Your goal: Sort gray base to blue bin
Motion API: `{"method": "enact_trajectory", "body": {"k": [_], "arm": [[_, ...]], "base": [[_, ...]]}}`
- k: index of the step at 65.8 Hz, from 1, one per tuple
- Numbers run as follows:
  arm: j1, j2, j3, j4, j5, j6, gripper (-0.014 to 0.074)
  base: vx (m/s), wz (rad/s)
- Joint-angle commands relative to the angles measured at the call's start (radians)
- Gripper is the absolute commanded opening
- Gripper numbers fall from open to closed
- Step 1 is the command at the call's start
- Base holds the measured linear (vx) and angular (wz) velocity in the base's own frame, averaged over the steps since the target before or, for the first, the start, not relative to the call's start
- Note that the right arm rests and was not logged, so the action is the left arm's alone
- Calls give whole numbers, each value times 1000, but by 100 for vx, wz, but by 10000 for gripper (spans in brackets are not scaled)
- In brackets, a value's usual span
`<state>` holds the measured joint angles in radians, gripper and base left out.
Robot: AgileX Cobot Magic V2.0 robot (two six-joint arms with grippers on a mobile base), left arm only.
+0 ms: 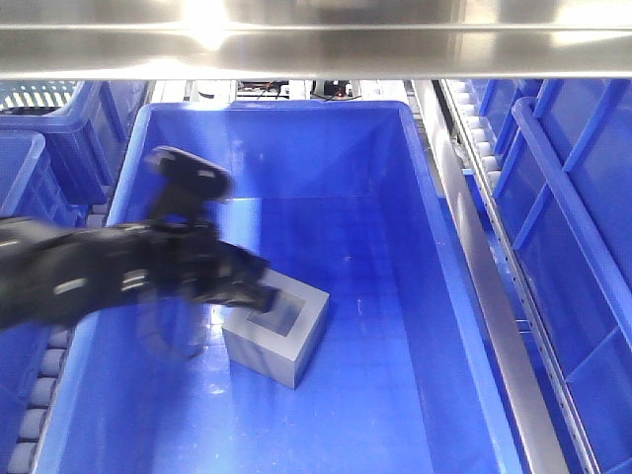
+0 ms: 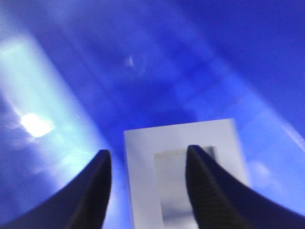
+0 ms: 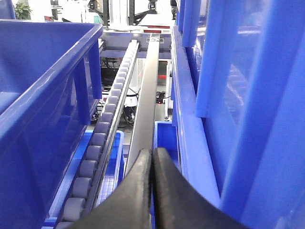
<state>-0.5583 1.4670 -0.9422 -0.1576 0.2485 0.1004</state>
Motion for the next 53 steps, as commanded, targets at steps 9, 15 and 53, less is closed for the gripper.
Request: {"method": "enact_trajectory", "body": {"k": [9, 15, 53], "arm": [[-3, -243, 97, -12, -64, -4, 257], [-3, -346, 149, -12, -59, -5, 242], [-3, -1055, 445, -12, 80, -7, 242]], "base": [[0, 0], [0, 0], [0, 0]]}}
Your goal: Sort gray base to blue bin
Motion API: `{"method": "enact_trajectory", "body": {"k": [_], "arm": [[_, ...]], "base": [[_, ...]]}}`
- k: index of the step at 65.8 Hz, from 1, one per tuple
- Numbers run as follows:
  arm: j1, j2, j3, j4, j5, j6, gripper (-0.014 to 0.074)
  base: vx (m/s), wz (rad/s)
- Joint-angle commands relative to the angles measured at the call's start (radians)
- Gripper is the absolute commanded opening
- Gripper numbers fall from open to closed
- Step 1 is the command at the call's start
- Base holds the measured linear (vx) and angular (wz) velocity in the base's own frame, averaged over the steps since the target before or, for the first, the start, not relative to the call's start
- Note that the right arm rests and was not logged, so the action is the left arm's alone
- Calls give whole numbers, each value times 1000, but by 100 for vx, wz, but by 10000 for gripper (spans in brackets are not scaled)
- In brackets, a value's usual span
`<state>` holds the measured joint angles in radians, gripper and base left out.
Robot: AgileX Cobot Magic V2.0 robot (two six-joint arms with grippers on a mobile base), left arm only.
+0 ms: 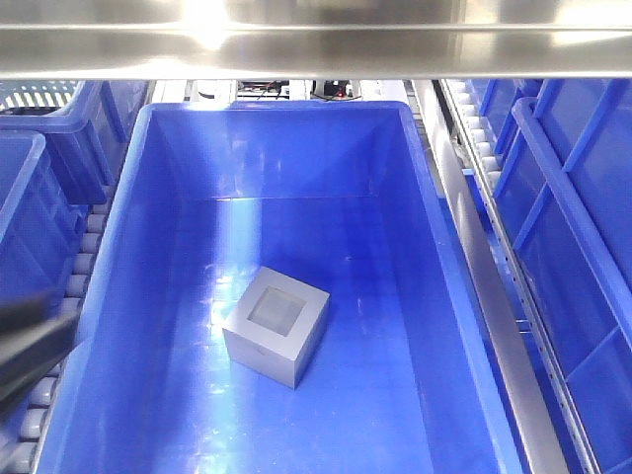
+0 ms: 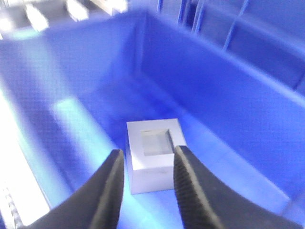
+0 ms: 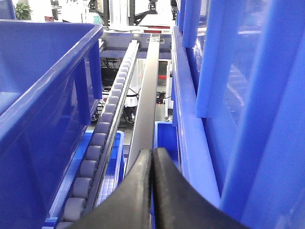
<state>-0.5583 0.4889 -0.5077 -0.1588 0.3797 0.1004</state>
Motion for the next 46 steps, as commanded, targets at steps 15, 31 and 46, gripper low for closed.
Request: {"method": "enact_trajectory", "body": {"k": [15, 31, 46], "arm": [[-3, -312, 124, -11, -6, -7, 169], [-3, -397, 146, -11, -7, -7, -7], [-3, -396, 146, -10, 13, -7, -7]], "base": [[0, 0], [0, 0], [0, 0]]}}
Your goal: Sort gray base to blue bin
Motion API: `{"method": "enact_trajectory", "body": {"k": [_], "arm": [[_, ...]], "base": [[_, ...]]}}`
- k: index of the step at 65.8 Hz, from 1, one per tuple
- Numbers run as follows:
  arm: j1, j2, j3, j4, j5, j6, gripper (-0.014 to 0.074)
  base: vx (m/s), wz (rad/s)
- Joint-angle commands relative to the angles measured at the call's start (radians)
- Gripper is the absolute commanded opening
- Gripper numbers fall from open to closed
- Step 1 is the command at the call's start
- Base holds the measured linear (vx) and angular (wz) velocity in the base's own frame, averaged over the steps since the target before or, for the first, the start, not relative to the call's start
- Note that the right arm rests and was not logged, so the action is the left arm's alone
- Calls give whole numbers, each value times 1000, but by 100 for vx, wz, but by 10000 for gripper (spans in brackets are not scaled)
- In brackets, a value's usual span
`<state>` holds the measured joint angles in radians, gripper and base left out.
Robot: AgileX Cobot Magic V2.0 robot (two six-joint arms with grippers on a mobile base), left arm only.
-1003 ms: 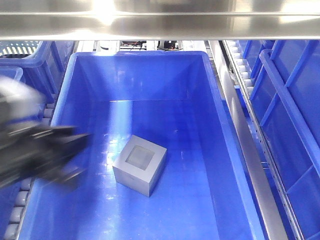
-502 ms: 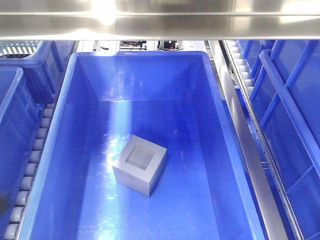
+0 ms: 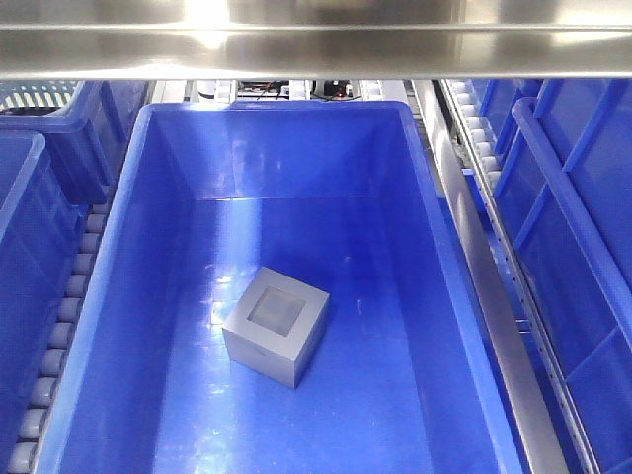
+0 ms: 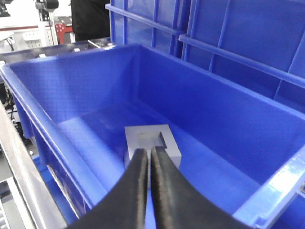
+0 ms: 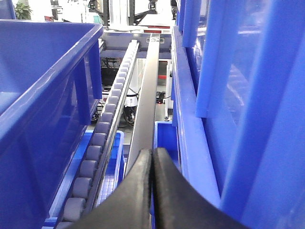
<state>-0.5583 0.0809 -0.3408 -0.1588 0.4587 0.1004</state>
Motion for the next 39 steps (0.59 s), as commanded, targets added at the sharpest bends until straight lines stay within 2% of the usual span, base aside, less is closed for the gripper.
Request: {"method": "enact_trajectory", "body": {"k": [1, 32, 39], "arm": [[-3, 12, -21, -10, -66, -7, -7], [-3, 12, -16, -9, -66, -7, -7], [41, 12, -7, -9, -61, -7, -7]], "base": [[0, 0], [0, 0], [0, 0]]}}
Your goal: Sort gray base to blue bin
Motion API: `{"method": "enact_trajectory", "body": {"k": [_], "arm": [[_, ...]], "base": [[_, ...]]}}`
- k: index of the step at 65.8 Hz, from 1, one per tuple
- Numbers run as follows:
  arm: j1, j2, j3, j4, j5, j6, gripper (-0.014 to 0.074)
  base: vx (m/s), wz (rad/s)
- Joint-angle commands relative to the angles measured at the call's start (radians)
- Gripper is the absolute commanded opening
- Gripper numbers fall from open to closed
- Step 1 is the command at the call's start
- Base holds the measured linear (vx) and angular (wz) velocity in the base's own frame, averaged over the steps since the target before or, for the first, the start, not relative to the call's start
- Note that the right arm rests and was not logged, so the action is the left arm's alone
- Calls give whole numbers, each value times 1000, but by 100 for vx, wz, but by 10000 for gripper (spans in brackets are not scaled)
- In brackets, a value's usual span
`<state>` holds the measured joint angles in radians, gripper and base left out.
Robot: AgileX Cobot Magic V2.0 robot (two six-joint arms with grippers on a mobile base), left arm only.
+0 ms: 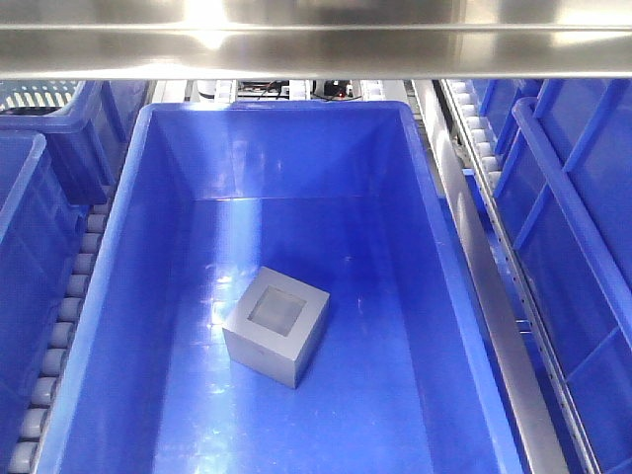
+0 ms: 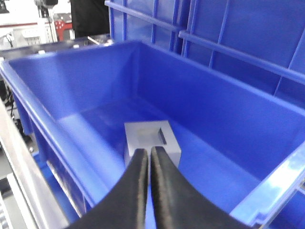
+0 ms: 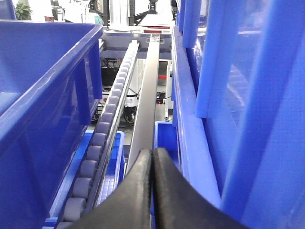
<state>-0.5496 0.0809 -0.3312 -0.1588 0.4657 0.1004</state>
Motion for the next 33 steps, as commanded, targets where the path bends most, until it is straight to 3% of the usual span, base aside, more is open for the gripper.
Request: {"method": "enact_trajectory", "body": {"k": [1, 12, 20, 33], "arm": [[49, 12, -14, -9, -68, -5, -7], [236, 10, 38, 27, -89, -2, -7], [382, -17, 105, 24, -195, -7, -7], [536, -51, 239, 28, -349, -47, -7]], "base": [[0, 0], [0, 0], [0, 0], [0, 0]]}}
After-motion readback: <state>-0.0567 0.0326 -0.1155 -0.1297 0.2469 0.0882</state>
